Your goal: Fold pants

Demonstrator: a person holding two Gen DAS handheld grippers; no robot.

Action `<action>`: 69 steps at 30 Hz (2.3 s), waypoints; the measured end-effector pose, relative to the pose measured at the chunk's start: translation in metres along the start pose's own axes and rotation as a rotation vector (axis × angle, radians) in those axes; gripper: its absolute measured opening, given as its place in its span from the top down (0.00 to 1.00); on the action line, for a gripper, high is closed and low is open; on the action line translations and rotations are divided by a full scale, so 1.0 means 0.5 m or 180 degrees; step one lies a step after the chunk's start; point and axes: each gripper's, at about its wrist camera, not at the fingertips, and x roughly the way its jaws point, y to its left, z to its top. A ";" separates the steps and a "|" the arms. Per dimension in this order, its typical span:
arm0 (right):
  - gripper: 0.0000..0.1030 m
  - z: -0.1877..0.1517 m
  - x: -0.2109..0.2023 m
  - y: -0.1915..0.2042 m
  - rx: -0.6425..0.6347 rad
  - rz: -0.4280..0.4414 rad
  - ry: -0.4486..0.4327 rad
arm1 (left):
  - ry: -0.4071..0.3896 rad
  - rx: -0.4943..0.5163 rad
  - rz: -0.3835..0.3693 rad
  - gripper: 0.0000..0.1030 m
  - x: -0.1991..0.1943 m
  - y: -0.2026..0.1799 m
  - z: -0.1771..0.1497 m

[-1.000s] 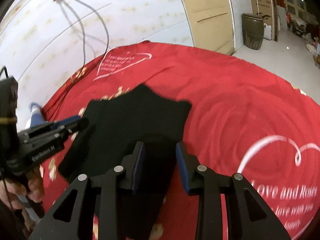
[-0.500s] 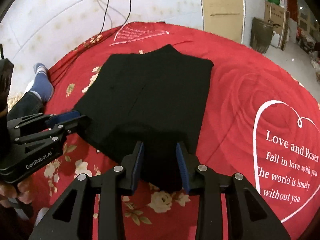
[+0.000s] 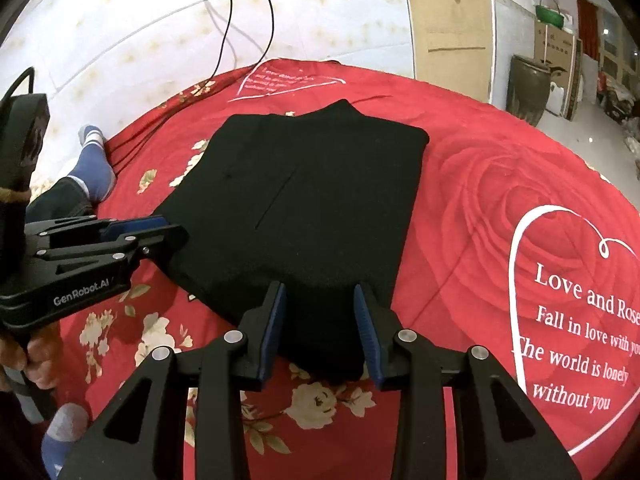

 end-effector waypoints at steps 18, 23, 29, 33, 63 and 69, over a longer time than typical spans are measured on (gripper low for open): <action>0.53 0.022 -0.057 0.034 -0.0156 -0.0102 0.0169 | 0.0034 -0.0265 -0.0083 0.74 -0.023 0.034 -0.001; 0.59 -0.001 -0.006 0.042 -0.0297 -0.0131 0.0489 | 0.0048 -0.0437 -0.0015 0.75 -0.026 0.063 -0.005; 0.59 0.046 -0.044 0.033 -0.0138 0.0033 0.0168 | -0.0137 -0.0613 -0.0020 0.75 -0.058 0.082 0.017; 0.59 0.078 -0.004 0.020 -0.0165 0.0030 0.0251 | -0.0157 -0.0548 -0.0139 0.75 -0.048 0.064 0.025; 0.59 0.056 -0.019 -0.019 0.0264 0.0031 0.0335 | -0.0155 -0.0498 -0.0022 0.75 -0.077 0.034 0.015; 0.59 0.017 -0.061 -0.010 0.0338 -0.0031 0.0491 | 0.0071 -0.0412 -0.0063 0.75 -0.078 -0.005 -0.012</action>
